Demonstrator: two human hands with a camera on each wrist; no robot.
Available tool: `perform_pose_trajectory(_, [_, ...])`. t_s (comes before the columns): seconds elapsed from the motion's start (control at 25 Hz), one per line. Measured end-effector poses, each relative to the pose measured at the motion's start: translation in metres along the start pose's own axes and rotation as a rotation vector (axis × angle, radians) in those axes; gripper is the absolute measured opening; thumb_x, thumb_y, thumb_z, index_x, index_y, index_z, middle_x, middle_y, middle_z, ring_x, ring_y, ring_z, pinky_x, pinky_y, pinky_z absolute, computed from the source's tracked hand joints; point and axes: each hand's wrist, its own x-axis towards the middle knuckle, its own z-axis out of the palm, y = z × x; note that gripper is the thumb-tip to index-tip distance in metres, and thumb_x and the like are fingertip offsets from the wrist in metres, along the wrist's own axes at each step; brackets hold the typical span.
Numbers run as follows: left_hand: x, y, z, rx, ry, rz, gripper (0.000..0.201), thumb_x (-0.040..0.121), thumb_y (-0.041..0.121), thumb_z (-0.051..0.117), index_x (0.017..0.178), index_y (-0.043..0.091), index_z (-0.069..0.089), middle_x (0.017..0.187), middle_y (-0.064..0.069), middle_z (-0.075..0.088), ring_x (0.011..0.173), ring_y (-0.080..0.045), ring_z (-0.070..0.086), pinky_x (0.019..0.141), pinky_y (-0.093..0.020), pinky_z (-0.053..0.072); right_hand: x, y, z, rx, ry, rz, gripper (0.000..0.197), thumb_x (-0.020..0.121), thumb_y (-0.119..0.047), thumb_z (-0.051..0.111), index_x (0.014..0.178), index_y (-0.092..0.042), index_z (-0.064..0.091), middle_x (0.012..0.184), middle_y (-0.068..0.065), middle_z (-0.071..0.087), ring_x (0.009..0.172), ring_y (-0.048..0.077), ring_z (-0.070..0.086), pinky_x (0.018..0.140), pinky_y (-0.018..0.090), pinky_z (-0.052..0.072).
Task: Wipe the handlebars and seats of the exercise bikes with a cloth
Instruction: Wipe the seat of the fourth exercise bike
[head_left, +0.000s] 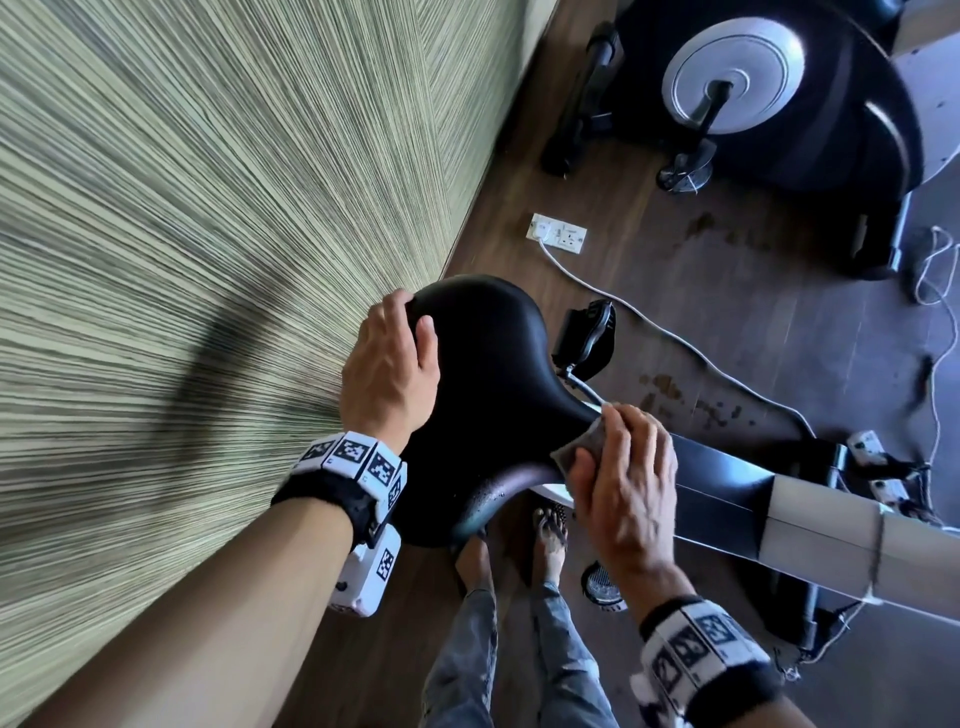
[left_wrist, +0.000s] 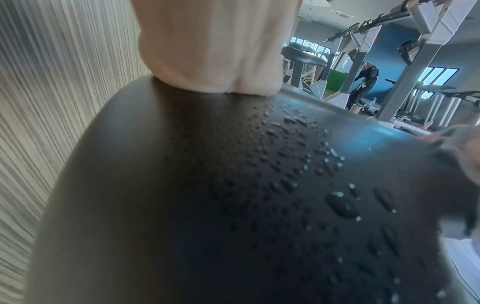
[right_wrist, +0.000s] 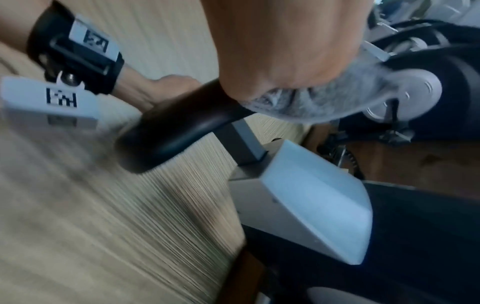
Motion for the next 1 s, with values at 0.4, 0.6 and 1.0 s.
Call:
perform_pose_trajectory(0.4, [-0.026, 0.015, -0.033, -0.198, -0.089, 0.456, 0.055, 0.100, 0.036, 0.054, 0.141, -0.001, 0.051, 0.151, -0.015, 0.045, 0.144, -0.029, 0.040, 0.121, -0.040, 0.030, 0.002, -0.064, -0.011, 0.476, -0.166, -0.320, 0.060, 0.105, -0.029, 0.039, 0.157, 0.001, 0.030, 0.168, 0.015, 0.019, 0.158, 0.029, 0.010, 0.127, 0.049, 0.011])
perform_pose_trajectory(0.6, [-0.088, 0.042, 0.000, 0.415, -0.408, 0.898, 0.091, 0.100, 0.067, 0.040, 0.161, 0.003, 0.017, 0.170, -0.018, 0.008, 0.158, -0.033, 0.006, 0.126, -0.049, 0.016, 0.001, 0.020, -0.024, 0.520, 0.135, 0.102, 0.050, 0.099, -0.020, 0.040, 0.145, 0.001, 0.044, 0.154, 0.017, 0.040, 0.144, 0.032, 0.037, 0.117, 0.055, 0.030])
perform_pose_trajectory(1.0, [-0.124, 0.061, 0.031, 0.397, -0.111, 0.665, 0.066, 0.107, 0.027, 0.053, 0.158, -0.003, 0.025, 0.165, -0.026, 0.021, 0.153, -0.038, 0.024, 0.121, -0.048, 0.031, 0.052, 0.001, -0.025, 0.571, 0.013, -0.035, 0.045, 0.102, -0.025, 0.038, 0.140, -0.003, 0.047, 0.140, 0.014, 0.052, 0.128, 0.022, 0.046, 0.114, 0.027, 0.029])
